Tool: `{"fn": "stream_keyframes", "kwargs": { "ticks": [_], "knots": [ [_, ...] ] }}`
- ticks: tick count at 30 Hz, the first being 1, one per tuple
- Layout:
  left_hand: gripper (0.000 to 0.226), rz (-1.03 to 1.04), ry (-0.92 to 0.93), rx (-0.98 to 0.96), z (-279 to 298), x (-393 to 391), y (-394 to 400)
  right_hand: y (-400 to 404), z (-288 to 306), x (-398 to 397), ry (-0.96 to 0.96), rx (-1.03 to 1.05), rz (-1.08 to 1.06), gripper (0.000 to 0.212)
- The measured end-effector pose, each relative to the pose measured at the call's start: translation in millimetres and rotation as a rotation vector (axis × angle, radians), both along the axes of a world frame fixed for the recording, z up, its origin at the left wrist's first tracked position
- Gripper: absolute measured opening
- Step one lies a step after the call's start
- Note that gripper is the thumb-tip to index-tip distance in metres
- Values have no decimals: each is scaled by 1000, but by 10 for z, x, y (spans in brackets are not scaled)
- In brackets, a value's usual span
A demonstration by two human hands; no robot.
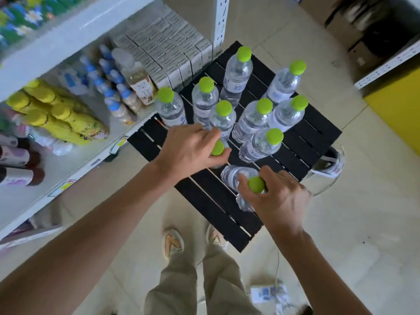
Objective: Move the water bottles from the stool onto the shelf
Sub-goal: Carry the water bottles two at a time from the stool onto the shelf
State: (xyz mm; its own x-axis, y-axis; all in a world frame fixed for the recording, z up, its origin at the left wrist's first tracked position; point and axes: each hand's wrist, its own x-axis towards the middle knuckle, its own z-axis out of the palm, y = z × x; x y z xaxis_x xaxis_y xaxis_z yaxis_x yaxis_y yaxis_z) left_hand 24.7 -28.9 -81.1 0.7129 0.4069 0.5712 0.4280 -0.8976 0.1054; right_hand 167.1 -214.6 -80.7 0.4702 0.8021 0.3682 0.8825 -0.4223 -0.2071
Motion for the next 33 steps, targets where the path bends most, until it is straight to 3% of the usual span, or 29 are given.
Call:
{"fn": "stream_keyframes", "kwargs": {
  "ticks": [6,12,17,22,26,28,33],
  "knots": [
    [36,40,-147,-69,371,-367,-200,-1,139,-84,-82,25,210,54],
    [39,201,-160,-186,1337,-1102,-427,99,941,-468,-23,-37,410,48],
    [33,340,-151,-159,2756,-1880,-517,687,2617,-1155,-26,-19,763,43],
    [38,289,-151,-27,4826,-3123,-547,1125,4782,-2211,-151,96,970,44],
    [36,268,-65,26,6413,-4116,-467,1612,5994,-2935,-230,182,1106,48],
    [39,313,-57,25,7107,-4548,-329,1932,6483,-3327,-180,309,1135,39],
    [40,371,-203,-80,8211,-5371,-170,2259,7480,-4257,54,343,1202,58]
  ]
}}
